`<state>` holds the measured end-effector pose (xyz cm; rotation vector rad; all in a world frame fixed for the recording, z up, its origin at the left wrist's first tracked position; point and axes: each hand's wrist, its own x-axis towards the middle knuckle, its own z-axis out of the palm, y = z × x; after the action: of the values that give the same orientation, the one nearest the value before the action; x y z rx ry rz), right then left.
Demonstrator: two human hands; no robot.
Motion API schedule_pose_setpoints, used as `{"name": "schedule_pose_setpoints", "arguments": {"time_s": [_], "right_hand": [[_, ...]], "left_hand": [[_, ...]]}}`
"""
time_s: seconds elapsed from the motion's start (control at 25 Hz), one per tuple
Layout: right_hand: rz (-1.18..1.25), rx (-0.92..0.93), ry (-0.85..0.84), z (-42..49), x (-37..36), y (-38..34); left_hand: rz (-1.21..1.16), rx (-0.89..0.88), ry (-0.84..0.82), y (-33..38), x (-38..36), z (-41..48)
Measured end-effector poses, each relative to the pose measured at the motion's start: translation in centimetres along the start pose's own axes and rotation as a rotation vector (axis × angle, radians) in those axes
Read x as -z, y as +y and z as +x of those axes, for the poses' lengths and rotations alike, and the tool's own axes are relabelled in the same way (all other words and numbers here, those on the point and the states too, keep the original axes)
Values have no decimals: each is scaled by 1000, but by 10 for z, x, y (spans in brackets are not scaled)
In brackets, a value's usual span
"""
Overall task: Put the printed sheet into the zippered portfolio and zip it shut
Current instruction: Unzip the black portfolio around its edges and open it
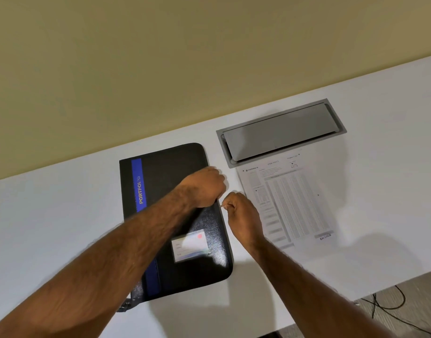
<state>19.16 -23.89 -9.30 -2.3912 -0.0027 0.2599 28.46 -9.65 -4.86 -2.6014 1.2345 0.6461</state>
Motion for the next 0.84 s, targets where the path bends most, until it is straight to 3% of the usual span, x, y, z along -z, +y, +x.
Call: {"name": "schedule_pose_setpoints", "arguments": {"time_s": [0.24,0.56,0.84], "right_hand": [[30,11,-37,-3,2,-2],[19,38,-98,-2,4,-4],[-3,45,-131,-62,4,13]], "left_hand": [[-57,44,-140,0,7,4],[-97,98,-140,-9,6,3],[-181,146,-165,-8,13,-2]]}}
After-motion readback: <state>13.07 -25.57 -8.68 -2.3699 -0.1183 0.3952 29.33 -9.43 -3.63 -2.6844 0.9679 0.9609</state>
